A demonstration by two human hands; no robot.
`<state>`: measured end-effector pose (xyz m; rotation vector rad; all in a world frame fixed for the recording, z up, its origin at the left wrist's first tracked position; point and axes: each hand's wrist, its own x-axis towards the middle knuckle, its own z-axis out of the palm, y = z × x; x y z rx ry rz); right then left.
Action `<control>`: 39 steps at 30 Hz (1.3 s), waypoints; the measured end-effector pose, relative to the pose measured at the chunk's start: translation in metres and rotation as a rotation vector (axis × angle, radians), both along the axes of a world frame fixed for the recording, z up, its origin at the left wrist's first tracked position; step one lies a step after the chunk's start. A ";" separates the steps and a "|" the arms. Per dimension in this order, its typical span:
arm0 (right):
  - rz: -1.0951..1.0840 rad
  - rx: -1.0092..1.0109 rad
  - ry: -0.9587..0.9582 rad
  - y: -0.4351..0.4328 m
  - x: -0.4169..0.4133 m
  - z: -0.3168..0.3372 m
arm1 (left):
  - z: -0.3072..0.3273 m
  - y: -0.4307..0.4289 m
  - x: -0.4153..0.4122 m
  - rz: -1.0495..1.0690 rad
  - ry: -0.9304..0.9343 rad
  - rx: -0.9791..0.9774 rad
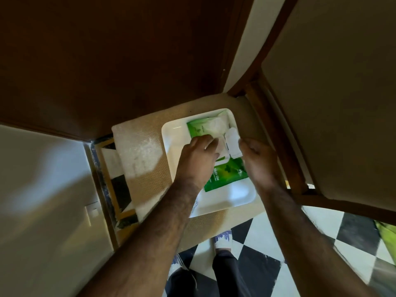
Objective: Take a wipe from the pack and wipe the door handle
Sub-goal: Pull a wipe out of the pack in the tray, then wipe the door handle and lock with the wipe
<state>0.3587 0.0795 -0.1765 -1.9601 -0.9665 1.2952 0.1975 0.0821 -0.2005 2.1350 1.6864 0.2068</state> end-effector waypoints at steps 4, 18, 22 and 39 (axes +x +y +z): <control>-0.006 0.007 -0.011 0.001 0.001 -0.009 | -0.004 0.001 0.017 0.088 0.173 -0.078; 0.961 0.114 -0.806 -0.018 -0.046 0.003 | 0.012 0.002 -0.036 1.195 -1.015 -0.421; 0.972 0.093 -0.951 -0.021 -0.057 0.004 | 0.018 -0.003 -0.046 1.068 -1.013 -0.410; 0.225 0.153 0.498 0.007 -0.153 0.262 | 0.290 -0.037 -0.139 0.705 -0.874 -0.004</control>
